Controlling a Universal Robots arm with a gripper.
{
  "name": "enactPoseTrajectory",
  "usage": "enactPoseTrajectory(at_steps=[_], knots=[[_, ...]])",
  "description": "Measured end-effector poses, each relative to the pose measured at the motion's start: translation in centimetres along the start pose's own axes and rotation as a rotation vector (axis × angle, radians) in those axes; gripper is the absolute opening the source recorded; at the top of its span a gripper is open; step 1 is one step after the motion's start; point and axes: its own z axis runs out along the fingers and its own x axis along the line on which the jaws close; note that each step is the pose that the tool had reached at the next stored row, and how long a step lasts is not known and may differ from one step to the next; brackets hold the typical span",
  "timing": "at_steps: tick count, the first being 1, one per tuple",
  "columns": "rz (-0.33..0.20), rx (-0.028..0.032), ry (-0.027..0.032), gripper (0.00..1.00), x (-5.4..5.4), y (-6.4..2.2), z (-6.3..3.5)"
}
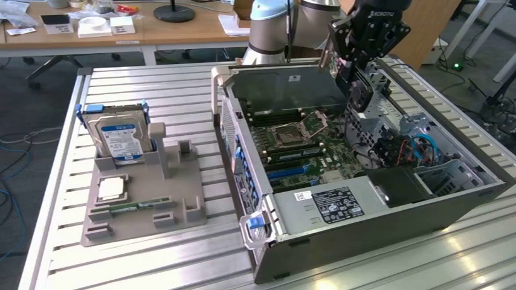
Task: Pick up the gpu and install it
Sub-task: 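Pick up the gpu and move the gpu toward the slot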
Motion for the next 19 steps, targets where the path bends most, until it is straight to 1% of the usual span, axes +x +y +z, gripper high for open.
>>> enactPoseTrajectory(at_steps=[16, 19], knots=[[0.0, -0.0002, -0.0001, 0.26, -2.6, 0.13, 0.08], [0.0, 0.0, 0.0, 0.26, -2.9, 0.15, 0.08]])
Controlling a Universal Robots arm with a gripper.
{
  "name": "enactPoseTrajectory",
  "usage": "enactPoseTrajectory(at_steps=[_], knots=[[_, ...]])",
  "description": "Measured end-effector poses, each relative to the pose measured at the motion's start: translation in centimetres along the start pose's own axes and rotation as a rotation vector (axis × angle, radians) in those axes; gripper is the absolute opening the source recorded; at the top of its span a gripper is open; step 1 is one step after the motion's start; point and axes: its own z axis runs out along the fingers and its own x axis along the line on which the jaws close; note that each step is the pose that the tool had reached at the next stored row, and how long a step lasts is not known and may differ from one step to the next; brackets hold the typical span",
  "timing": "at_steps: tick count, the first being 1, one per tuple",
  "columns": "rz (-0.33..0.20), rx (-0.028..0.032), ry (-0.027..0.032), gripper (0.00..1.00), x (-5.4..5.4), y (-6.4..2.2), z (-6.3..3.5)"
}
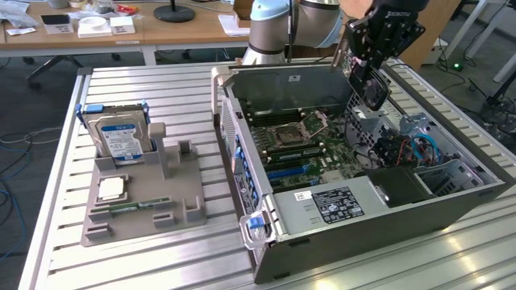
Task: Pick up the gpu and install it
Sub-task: 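Pick up the gpu and move the gpu toward the slot, then insert the gpu into the slot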
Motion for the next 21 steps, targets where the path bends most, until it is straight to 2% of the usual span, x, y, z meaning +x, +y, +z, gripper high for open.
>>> enactPoseTrajectory(at_steps=[8, 15, 21], knots=[[0.0, 0.0, 0.0, 0.26, -0.1, 0.0, 0.01], [0.0, -0.0001, 0.0, 0.26, -1.1, 0.04, 0.03], [0.0, 0.0, 0.0, 0.26, -1.1, 0.05, 0.03]])
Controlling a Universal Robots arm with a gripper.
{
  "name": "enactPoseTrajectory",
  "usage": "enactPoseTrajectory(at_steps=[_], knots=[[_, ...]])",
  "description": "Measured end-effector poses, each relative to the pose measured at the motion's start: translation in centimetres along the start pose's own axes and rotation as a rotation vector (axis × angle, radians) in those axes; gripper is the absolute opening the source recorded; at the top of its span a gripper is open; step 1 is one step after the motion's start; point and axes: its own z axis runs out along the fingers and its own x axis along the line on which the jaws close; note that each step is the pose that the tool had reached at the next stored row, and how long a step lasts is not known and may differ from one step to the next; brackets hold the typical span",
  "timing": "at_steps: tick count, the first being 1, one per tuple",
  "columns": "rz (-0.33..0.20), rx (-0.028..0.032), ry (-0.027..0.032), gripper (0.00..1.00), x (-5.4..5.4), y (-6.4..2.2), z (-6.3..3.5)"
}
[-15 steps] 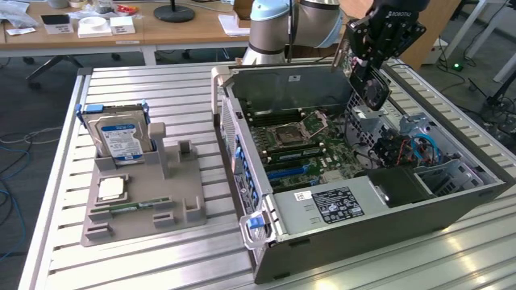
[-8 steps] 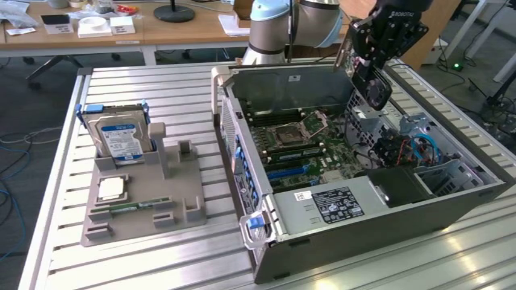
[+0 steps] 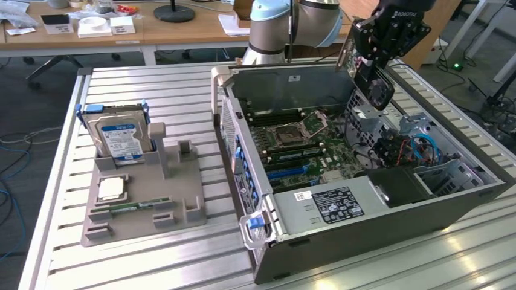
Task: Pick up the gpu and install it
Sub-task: 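Insert the gpu into the slot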
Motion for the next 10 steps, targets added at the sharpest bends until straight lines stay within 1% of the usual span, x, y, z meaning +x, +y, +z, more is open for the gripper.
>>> enactPoseTrajectory(at_steps=[10], knots=[[-0.001, 0.0, -0.0004, 0.26, 0.0, 0.0, 0.0]])
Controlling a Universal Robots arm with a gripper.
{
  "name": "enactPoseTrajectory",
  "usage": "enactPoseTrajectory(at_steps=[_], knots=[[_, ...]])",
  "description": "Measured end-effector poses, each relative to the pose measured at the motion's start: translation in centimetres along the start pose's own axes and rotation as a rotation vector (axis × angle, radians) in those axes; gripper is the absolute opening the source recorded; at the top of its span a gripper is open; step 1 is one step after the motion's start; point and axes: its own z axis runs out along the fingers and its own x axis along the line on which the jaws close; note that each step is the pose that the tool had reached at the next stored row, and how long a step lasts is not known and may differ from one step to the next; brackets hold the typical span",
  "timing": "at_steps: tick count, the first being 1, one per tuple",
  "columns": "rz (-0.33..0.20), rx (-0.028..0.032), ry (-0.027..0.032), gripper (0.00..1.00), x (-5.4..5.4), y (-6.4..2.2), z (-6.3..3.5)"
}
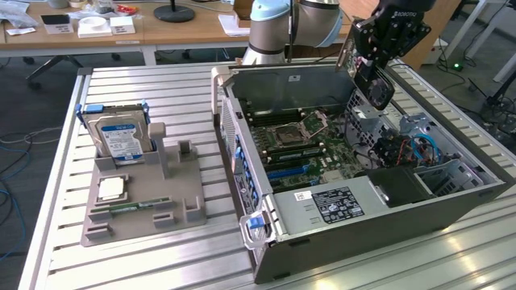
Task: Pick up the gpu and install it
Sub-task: 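Insert the gpu into the slot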
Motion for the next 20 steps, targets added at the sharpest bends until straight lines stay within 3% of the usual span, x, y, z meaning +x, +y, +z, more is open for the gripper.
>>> enactPoseTrajectory(at_steps=[20], knots=[[-0.352, -0.0082, 0.0115, 0.26, 0.02, -0.02, 0.5]])
